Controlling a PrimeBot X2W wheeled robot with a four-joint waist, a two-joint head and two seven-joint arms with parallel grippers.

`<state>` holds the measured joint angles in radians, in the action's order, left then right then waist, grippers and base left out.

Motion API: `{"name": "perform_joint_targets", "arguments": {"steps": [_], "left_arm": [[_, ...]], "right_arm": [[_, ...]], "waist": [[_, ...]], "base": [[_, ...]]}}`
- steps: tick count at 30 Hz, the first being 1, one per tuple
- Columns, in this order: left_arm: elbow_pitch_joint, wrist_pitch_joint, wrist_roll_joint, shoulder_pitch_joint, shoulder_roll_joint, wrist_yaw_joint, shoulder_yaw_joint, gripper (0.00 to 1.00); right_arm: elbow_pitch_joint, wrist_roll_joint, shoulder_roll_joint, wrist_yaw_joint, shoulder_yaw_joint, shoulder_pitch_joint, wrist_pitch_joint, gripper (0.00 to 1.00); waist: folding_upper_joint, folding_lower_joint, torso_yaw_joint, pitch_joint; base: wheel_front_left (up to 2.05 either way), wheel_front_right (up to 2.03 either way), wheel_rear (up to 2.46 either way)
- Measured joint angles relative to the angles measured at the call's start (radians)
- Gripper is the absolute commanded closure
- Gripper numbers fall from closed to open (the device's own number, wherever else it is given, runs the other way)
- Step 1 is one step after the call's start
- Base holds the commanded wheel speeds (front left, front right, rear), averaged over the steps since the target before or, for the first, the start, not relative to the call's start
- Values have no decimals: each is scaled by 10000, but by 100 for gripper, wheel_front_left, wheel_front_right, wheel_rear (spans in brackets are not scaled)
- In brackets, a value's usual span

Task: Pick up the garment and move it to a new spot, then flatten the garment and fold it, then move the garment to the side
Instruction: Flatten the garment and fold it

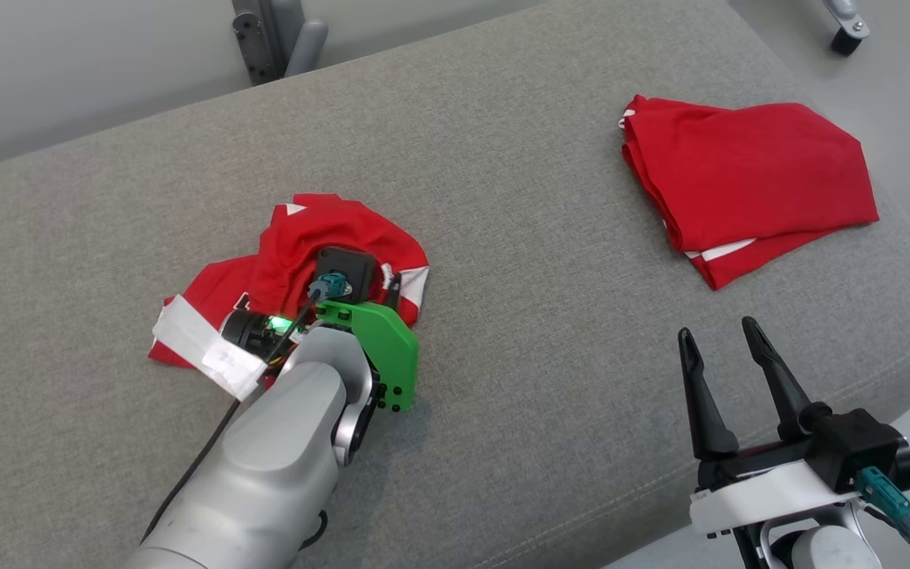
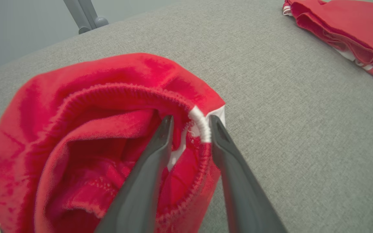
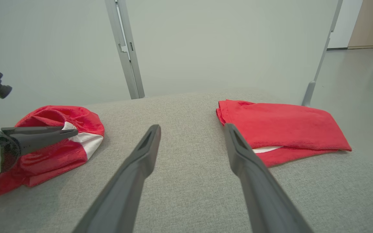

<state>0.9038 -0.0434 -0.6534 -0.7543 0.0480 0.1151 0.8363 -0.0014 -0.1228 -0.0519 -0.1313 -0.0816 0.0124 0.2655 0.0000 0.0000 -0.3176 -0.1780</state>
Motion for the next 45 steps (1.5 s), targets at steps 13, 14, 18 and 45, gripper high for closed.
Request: {"name": "perform_joint_targets", "arguments": {"steps": [13, 14, 18, 45], "left_arm": [[-343, 347, -1707, -1380, 2, -1183, 90, 100], [-430, 481, -1793, -1641, 8, -1283, 61, 100], [-698, 943, -2040, -2914, 33, -1578, -176, 100], [-1505, -399, -3022, 1668, 1965, -1519, -606, 100]], "right_arm": [[67, -127, 12, 0, 157, 65, 0, 0], [63, -176, 10, 0, 165, 98, 0, 0], [31, -263, 13, 0, 148, 268, 0, 0], [660, -654, -443, 0, -364, 139, 0, 0]], "waist": [[0, 0, -89, 467], [0, 0, -73, 540], [0, 0, 33, 807], [0, 0, 1849, 421]], "base": [[0, 0, 0], [0, 0, 0], [0, 0, 0], [0, 0, 0]]}}
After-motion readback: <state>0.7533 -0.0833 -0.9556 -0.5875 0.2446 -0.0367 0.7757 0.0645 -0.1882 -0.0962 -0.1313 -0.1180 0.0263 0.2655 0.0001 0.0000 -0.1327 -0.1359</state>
